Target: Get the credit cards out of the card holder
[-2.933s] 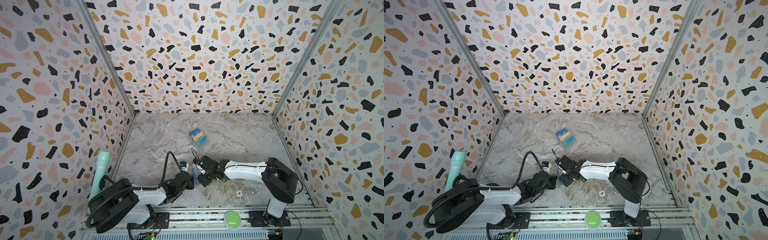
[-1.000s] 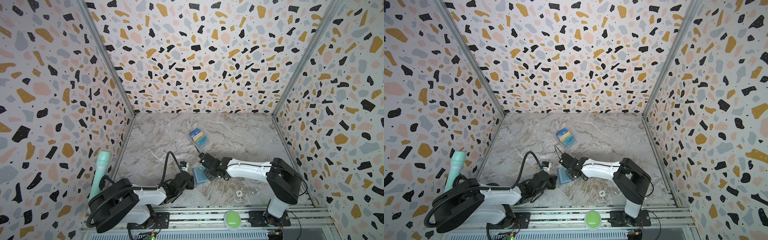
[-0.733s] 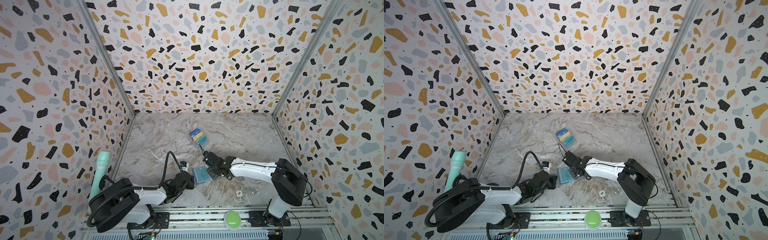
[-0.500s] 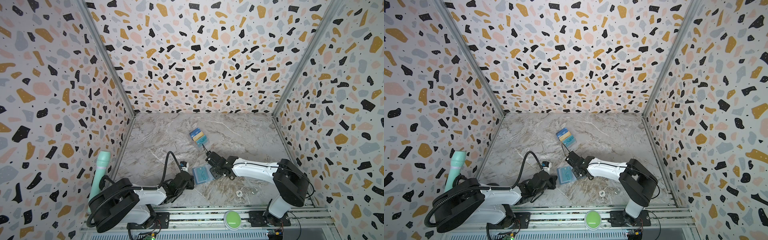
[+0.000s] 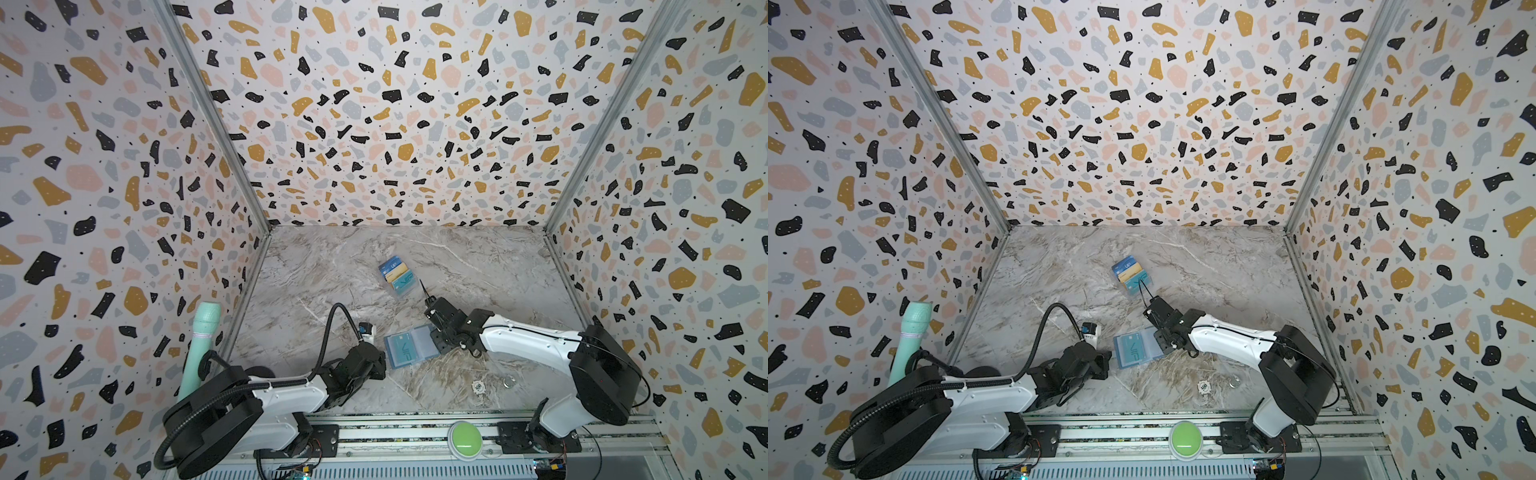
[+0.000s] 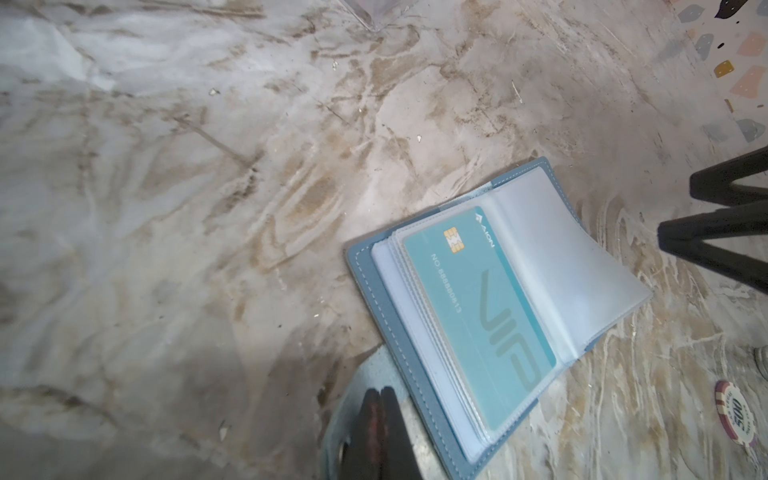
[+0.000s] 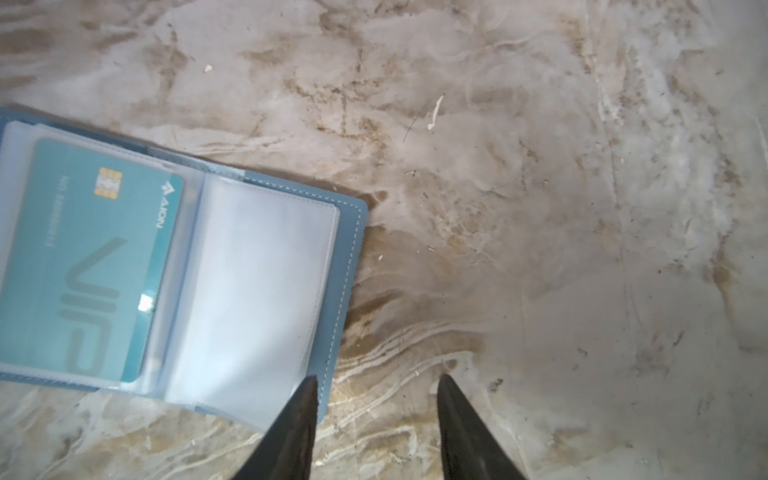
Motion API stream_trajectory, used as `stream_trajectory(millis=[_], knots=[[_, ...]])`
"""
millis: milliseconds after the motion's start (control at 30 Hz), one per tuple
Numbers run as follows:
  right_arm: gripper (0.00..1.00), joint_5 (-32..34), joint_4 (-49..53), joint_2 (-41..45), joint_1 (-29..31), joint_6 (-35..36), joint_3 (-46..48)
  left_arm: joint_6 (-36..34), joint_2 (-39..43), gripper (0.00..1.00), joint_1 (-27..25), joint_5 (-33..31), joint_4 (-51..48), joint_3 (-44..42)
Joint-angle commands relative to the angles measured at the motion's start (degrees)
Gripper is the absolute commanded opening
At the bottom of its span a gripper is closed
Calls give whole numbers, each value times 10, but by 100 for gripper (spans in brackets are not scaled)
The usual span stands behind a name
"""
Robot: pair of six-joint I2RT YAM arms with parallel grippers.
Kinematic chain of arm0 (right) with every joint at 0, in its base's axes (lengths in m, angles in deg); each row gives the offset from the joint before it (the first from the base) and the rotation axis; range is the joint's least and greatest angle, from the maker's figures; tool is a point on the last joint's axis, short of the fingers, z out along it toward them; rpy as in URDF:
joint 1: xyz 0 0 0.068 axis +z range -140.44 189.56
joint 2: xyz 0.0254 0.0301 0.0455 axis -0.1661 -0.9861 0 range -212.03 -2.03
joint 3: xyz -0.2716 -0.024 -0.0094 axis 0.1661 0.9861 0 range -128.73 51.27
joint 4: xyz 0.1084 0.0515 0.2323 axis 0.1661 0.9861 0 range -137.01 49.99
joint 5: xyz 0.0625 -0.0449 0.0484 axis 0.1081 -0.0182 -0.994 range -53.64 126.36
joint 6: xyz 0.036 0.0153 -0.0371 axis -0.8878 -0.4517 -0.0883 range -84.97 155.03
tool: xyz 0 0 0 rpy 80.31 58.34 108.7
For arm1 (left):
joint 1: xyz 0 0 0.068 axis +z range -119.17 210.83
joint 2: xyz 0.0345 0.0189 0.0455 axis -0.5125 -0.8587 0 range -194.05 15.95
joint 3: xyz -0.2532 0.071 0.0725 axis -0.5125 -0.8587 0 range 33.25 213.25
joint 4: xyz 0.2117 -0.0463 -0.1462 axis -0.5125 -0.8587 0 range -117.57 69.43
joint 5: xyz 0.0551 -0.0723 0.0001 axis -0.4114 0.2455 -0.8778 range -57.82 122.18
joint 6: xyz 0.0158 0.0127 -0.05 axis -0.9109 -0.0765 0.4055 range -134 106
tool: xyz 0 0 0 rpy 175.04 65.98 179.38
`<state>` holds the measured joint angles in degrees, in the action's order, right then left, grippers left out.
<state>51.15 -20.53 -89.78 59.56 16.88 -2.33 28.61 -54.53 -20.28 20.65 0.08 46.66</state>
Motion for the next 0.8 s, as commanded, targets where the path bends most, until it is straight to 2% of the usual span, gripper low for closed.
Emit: stream_trajectory(millis=[0, 133, 333, 500, 767], knots=[[48, -42, 0, 31, -10, 7, 8, -23, 8, 0, -1, -6, -3, 15], [49, -218, -96, 55, -34, 24, 40, -46, 5, 0, -1, 8, 0, 29], [55, -345, -155, 30, -45, 12, 39, -70, 17, 0, -1, 25, 15, 39], [59, -423, -182, -2, -54, -11, 27, -112, 12, 0, -1, 43, 10, 56], [59, -484, -210, -43, -80, -47, 26, -179, 4, 0, -1, 66, 24, 53]])
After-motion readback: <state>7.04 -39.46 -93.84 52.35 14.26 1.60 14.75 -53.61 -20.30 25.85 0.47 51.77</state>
